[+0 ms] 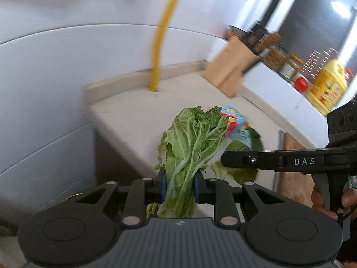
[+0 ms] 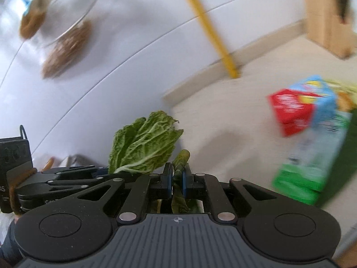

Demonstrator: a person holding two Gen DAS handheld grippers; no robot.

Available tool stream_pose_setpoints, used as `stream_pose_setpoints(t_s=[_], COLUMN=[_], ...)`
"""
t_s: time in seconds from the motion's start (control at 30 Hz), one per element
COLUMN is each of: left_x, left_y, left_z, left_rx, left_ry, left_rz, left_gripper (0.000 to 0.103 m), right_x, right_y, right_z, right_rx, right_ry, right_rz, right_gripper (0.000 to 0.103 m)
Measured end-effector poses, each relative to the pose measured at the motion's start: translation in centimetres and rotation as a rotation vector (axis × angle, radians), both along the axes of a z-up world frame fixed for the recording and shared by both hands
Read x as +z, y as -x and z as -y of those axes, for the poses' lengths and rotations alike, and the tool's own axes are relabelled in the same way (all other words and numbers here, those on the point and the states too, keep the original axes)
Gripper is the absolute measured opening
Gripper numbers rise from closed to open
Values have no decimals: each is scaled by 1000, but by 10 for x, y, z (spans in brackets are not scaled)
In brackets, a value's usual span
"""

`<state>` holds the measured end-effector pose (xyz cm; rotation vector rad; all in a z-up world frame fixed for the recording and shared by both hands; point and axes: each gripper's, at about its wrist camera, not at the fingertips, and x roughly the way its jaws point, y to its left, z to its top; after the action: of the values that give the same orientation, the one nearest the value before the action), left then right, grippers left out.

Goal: Collect trash
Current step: 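Carry the cabbage leaves and green stalk down over the black trash bin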

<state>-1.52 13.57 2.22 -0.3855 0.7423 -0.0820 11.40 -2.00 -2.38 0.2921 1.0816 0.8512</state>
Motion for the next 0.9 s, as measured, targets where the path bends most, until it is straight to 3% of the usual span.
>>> stream_pose_setpoints(t_s=[0.43,0.9], left_x=[-21,-59], left_y=[63,53], left_z=[-64,-82], left_rx=[266,321], left_ry=[-56,-59], left_rz=[-56,-138], left_gripper=[19,19], right_x=[-4,-36], right_y=[23,32], right_z=[-99,-139], right_rx=[196,207], right_ry=[-20,53], right_rz=[-1,-45], right_gripper=[12,12])
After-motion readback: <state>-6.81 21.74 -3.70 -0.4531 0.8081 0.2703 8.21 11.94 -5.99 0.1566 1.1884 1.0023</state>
